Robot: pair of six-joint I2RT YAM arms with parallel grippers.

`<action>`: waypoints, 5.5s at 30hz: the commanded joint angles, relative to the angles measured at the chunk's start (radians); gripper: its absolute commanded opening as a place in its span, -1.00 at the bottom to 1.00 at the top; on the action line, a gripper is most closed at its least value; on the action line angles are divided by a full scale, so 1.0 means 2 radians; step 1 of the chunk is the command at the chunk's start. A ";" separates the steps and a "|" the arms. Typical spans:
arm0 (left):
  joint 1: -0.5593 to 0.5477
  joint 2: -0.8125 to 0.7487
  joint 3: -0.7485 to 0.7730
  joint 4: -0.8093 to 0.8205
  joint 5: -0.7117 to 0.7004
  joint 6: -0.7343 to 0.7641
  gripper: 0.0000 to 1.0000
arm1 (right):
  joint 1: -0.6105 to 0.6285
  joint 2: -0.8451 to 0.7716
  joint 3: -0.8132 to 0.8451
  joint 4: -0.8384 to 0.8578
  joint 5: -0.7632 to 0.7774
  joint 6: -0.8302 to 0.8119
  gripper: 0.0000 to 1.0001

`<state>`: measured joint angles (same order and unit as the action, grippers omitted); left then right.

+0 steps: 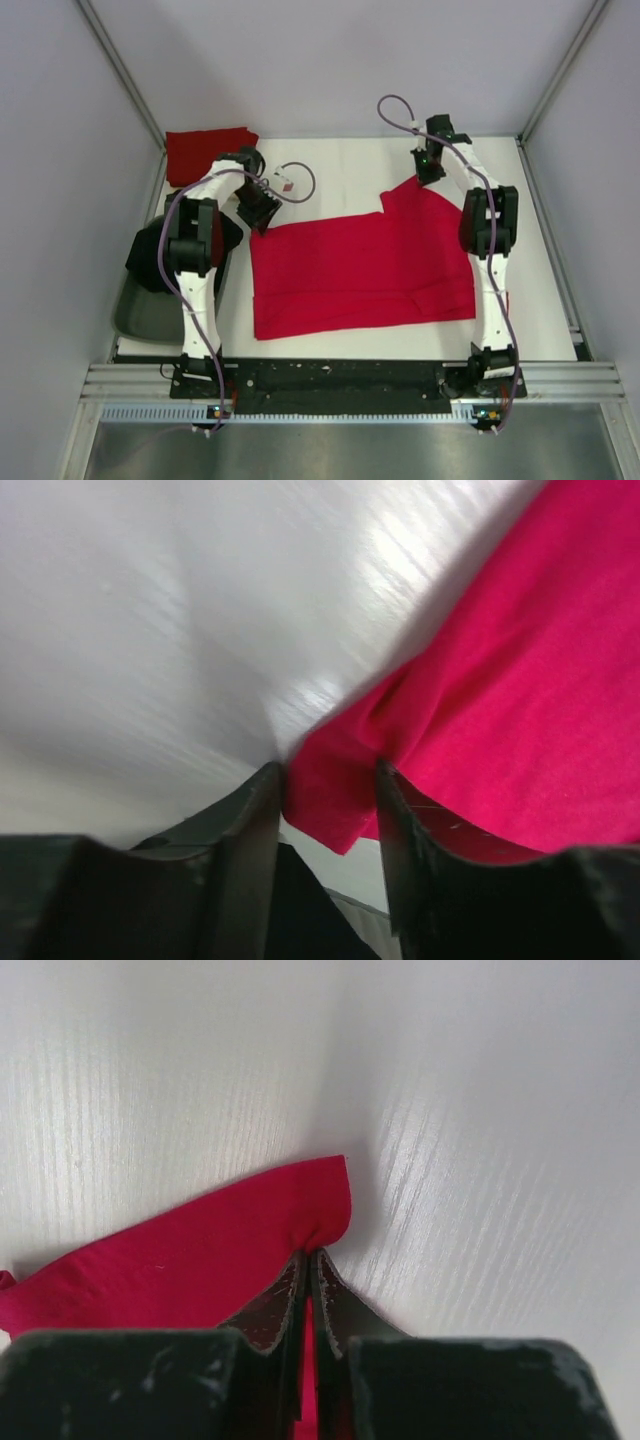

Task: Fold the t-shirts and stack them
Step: Grap the side of the flattened tshirt furthest away from the robot with both arms, then fold the other side of the tshirt into a rectangle, then rotate the tshirt 90 degrees

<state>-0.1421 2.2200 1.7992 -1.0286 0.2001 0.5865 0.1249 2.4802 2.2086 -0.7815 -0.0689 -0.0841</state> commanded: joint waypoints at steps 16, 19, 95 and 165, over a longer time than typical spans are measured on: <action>0.000 -0.137 -0.047 -0.009 0.055 0.023 -1.00 | 0.007 -0.267 -0.245 -0.024 0.003 0.030 -1.00; 0.000 -0.165 -0.073 -0.022 0.072 0.040 -1.00 | 0.004 -0.335 -0.323 -0.030 0.044 0.027 -1.00; -0.029 -0.306 -0.263 -0.133 0.144 0.204 0.01 | -0.003 -0.445 -0.516 -0.111 0.288 0.004 0.11; -0.152 -0.380 -0.489 0.010 0.113 0.098 -0.69 | -0.036 -0.022 0.045 0.049 -0.117 0.212 0.14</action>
<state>-0.4164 1.5291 0.8322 -0.8539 0.3466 0.7441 0.0273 2.4859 2.2124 -0.6720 -0.2821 0.2878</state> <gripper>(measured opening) 0.124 0.494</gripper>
